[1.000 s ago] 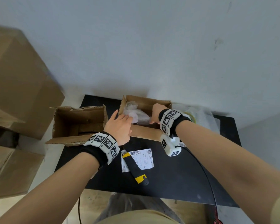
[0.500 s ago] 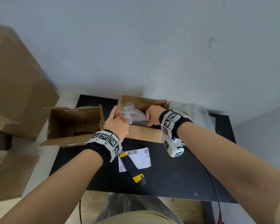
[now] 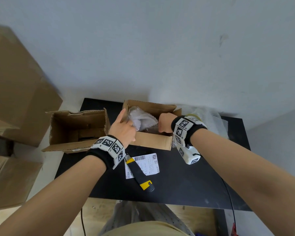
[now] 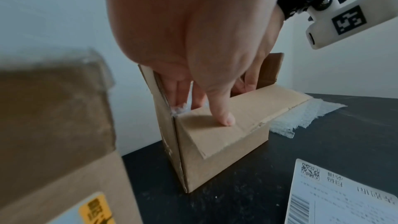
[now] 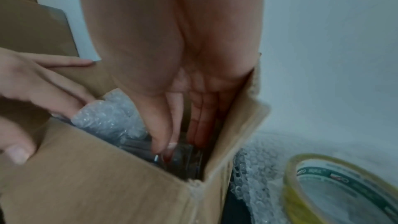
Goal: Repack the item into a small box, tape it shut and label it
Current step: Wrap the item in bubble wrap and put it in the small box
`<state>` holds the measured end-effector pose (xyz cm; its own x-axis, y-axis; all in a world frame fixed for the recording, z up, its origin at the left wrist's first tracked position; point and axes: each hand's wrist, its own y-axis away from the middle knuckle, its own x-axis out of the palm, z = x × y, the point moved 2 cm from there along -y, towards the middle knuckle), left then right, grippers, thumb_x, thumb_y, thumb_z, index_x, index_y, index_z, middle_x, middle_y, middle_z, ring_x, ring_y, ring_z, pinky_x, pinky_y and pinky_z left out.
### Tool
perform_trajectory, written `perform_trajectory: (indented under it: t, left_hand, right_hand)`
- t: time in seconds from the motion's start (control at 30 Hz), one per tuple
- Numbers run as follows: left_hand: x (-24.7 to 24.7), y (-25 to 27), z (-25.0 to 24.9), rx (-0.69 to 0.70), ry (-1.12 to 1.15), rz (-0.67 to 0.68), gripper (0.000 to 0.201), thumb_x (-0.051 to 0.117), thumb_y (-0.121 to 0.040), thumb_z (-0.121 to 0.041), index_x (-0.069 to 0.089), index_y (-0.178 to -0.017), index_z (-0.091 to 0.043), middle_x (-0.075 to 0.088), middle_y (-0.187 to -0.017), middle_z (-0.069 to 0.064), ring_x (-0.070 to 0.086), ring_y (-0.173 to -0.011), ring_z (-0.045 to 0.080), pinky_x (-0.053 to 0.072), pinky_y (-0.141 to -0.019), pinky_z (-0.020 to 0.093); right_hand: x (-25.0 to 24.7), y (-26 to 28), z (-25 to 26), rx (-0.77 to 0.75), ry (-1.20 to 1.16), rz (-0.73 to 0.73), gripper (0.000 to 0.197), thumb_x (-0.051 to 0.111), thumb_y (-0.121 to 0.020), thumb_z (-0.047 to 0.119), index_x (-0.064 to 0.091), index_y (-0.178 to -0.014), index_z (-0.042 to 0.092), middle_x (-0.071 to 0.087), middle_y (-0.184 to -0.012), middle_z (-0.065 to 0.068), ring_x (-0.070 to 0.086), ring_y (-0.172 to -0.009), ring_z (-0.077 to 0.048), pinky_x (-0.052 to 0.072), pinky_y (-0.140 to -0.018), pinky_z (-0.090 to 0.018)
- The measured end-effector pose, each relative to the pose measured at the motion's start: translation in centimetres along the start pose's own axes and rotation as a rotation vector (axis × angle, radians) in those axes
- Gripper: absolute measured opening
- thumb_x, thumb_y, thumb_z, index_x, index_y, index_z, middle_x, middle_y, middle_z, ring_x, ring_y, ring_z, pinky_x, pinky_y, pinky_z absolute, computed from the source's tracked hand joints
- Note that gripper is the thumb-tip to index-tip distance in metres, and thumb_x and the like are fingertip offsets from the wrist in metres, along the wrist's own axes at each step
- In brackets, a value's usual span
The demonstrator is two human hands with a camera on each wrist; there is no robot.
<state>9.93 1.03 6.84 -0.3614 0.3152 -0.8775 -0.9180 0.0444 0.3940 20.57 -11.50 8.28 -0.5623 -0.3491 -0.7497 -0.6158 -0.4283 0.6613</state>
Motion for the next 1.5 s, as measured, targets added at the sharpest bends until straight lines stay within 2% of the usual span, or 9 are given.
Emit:
perform_trajectory:
  t: [0.1,0.2,0.43,0.7,0.97,1.1,1.2,1.37,1.5]
  left_hand:
    - [0.0,0.3,0.2,-0.032,0.133,-0.067,0.05,0.047,-0.093,-0.046,0.042,-0.13,-0.014,0.055,-0.129,0.004,0.045,-0.127,0.021,-0.007,-0.117,0.047]
    - [-0.1,0.8,0.3,-0.088,0.178,-0.098,0.069,0.054,-0.086,-0.053,0.037,-0.136,-0.009,0.037,-0.144,0.014,0.03,-0.138,0.027,0.0,-0.117,0.045]
    - [0.9,1.9,-0.3,-0.288,0.411,-0.049,0.091,0.056,-0.084,-0.055,0.019,-0.146,0.0,0.007,-0.154,0.026,0.004,-0.145,0.035,0.022,-0.114,0.04]
    - [1.3,1.1,-0.4,-0.364,0.763,-0.069,0.088,0.063,-0.085,-0.038,0.01,-0.146,-0.003,0.001,-0.157,0.019,0.003,-0.146,0.029,0.031,-0.111,0.043]
    - [1.7,1.1,0.0,-0.393,0.881,-0.102,0.09,0.066,-0.084,-0.033,0.009,-0.146,-0.003,-0.001,-0.158,0.014,0.003,-0.146,0.024,0.03,-0.111,0.046]
    - [2.2,1.0,-0.2,-0.393,0.893,-0.107,0.087,0.064,-0.086,-0.033,0.009,-0.148,-0.006,-0.005,-0.158,0.01,-0.003,-0.146,0.021,0.028,-0.112,0.043]
    - [2.4,0.7,-0.1,-0.387,0.874,-0.084,0.086,0.061,-0.088,-0.034,0.007,-0.149,-0.007,-0.007,-0.158,0.009,-0.005,-0.146,0.02,0.026,-0.113,0.043]
    - [1.5,0.6,0.3,-0.355,0.814,-0.087,0.076,0.058,-0.09,-0.036,0.017,-0.147,-0.009,0.002,-0.159,0.009,-0.002,-0.146,0.022,0.022,-0.114,0.044]
    - [0.3,1.0,0.8,-0.274,0.723,-0.163,0.063,0.055,-0.09,-0.041,0.032,-0.14,-0.011,0.036,-0.147,0.009,0.032,-0.137,0.022,0.036,-0.106,0.035]
  right_hand:
    - [-0.1,0.2,-0.1,-0.06,-0.02,-0.035,0.028,0.065,-0.084,0.015,0.061,-0.108,0.0,0.065,-0.093,-0.01,0.062,-0.087,-0.027,0.051,-0.072,-0.03]
    - [-0.4,0.7,0.9,-0.191,-0.203,-0.139,0.052,0.07,-0.081,0.016,0.048,-0.127,0.003,0.058,-0.121,-0.011,0.057,-0.108,-0.027,0.048,-0.088,-0.031]
    - [0.3,-0.1,4.8,-0.268,-0.086,-0.119,0.031,0.055,-0.092,0.031,0.058,-0.112,0.007,0.063,-0.11,-0.009,0.056,-0.088,-0.021,0.044,-0.078,-0.026]
    - [0.4,1.3,5.5,-0.303,-0.282,-0.152,0.045,0.047,-0.095,0.013,0.041,-0.14,0.016,0.052,-0.136,-0.011,0.052,-0.12,-0.027,0.04,-0.097,-0.031]
    - [1.3,-0.4,7.7,-0.204,-0.158,0.019,0.039,0.046,-0.096,0.014,0.041,-0.133,0.006,0.06,-0.118,-0.015,0.06,-0.103,-0.03,0.045,-0.075,-0.031]
    - [1.1,-1.4,7.7,-0.198,-0.2,0.014,0.035,0.041,-0.097,0.016,0.051,-0.129,0.008,0.056,-0.129,-0.013,0.054,-0.116,-0.029,0.045,-0.097,-0.036]
    - [0.5,-1.1,6.9,-0.214,-0.24,-0.024,0.04,0.037,-0.098,0.013,0.042,-0.139,0.012,0.051,-0.136,-0.012,0.051,-0.121,-0.027,0.042,-0.1,-0.034]
    - [0.2,0.8,5.3,-0.22,-0.292,-0.163,0.041,0.038,-0.097,0.012,0.043,-0.138,0.014,0.054,-0.133,-0.011,0.053,-0.119,-0.027,0.043,-0.1,-0.035]
    - [-0.6,1.9,4.1,-0.189,-0.285,-0.253,0.033,0.04,-0.097,0.016,0.054,-0.126,0.014,0.06,-0.122,-0.009,0.058,-0.109,-0.027,0.047,-0.095,-0.04]
